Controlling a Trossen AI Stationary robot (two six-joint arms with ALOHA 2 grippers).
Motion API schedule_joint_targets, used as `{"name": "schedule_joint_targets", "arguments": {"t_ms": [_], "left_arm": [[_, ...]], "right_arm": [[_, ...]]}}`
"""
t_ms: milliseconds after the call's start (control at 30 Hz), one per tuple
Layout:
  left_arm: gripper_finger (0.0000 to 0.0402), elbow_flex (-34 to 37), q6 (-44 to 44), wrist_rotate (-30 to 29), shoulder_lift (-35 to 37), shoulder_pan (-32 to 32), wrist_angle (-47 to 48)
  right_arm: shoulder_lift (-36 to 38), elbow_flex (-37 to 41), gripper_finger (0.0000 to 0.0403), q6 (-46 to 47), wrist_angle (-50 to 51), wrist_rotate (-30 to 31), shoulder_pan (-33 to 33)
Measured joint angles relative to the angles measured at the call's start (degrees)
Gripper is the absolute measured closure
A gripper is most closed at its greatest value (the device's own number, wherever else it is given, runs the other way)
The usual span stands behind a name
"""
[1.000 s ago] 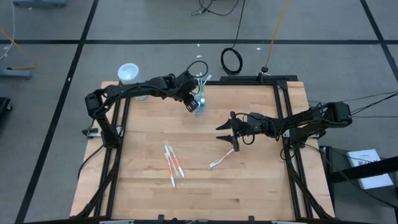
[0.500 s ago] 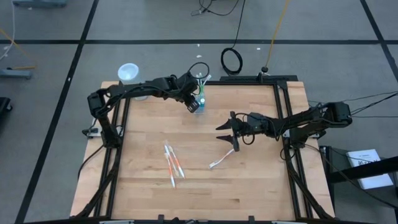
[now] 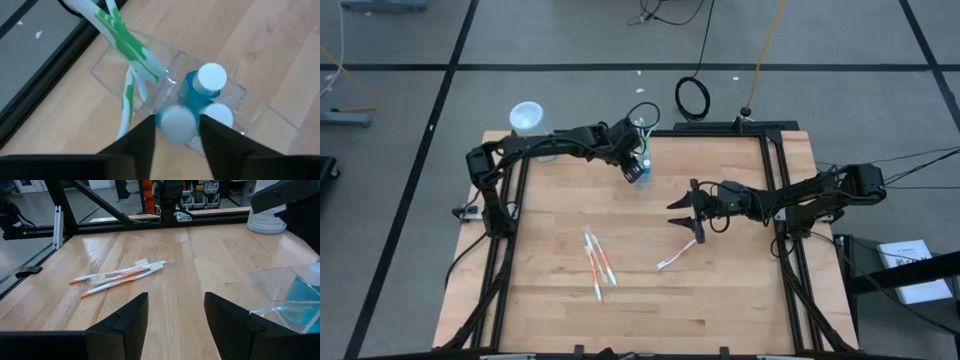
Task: Pick & Place toothbrushing station
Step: Put the blue mouthwash bottle into the transparent organizer, then put the orange toothbrush into the transparent organizer
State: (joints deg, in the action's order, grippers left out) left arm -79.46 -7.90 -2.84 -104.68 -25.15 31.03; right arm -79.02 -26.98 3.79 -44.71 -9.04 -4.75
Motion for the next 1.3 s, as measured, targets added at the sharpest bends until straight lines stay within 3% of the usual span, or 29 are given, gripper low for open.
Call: {"name": "schedule_joint_targets", "arguments": {"t_ms": [167,333,533,833,967,1100,1300], "left_arm": [[0.0174,0.0,0.7,0.0,0.2,0.0,0.2],[0.0135,0.0,0.7,0.0,0.3,0.0,0.1],[0.0118,0.0,2.1,0.0,4.3,0.0,0.6],[0.0117,0.7,5.7,0.2,17.8,3.9,-0.9],[0.0117,7.5,7.5,0.3,24.8,8.6,-9.4],[0.0117,19.6,6.6,-0.2,32.2,12.5,-19.4],[0.0117,35.0,4.3,-4.1,42.1,15.2,-34.2]], "right_arm": [[0.0,0.0,0.0219,0.0,0.0,0.0,0.0],[0.0,0.0,0.0216,-0.1,0.0,0.0,0.0],[0.0,0.0,0.0219,0.0,0.0,0.0,0.0],[0.0,0.0,0.0216,0.0,0.2,0.0,0.0],[0.0,0.0,0.0216,-0.8,3.8,0.0,1.2],[0.0,0.0,0.0216,-2.8,12.0,0.0,5.3],[0.0,0.0,0.0216,-1.7,16.0,3.5,12.5]]}}
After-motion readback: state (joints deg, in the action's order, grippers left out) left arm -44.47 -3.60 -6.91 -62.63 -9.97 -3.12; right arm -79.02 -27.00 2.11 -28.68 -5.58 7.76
